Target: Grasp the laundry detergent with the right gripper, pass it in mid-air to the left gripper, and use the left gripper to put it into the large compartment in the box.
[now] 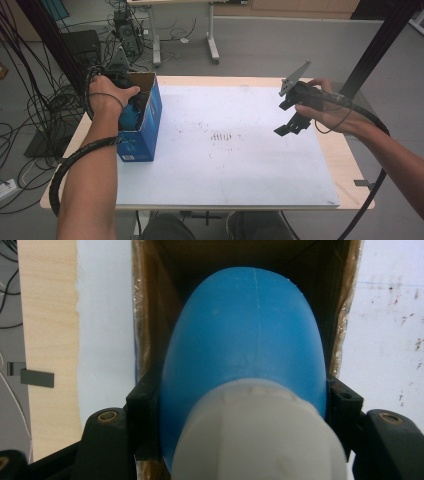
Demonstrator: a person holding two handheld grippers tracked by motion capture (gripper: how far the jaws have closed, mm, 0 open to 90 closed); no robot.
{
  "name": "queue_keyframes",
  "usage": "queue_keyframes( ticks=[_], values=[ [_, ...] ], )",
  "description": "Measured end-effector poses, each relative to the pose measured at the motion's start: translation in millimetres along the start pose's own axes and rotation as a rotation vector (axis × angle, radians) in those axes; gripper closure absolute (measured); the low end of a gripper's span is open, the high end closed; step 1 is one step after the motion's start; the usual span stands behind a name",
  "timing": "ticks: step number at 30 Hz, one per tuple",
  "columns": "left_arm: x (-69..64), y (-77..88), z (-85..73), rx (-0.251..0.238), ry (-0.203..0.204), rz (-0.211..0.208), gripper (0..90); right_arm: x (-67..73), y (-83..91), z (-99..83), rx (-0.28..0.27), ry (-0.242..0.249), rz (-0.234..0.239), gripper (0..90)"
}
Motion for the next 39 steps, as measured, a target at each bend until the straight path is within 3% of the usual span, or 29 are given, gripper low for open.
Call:
queue_keyframes(
  ticks=[18, 39],
  values=[
    [-3.1, -29.0, -4.0, 0.006, -0.036, 0.014, 37.1, -1.8, -2.9, -3.9, 0.009, -0.003, 0.002, 5.9],
    [-1.6, -33.9, -7.8, -0.012, -0.037, 0.017, 36.9, -4.7, 0.2, -9.2, 0.008, -0.012, -0.009, 5.9]
  ],
)
Point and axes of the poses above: each handheld gripper's, and its own axes: y roughly backward along the jaws, z roughly out of its top, x roughly to its left, the point moved 5 cm from there along -y, roughly forward along the jaws
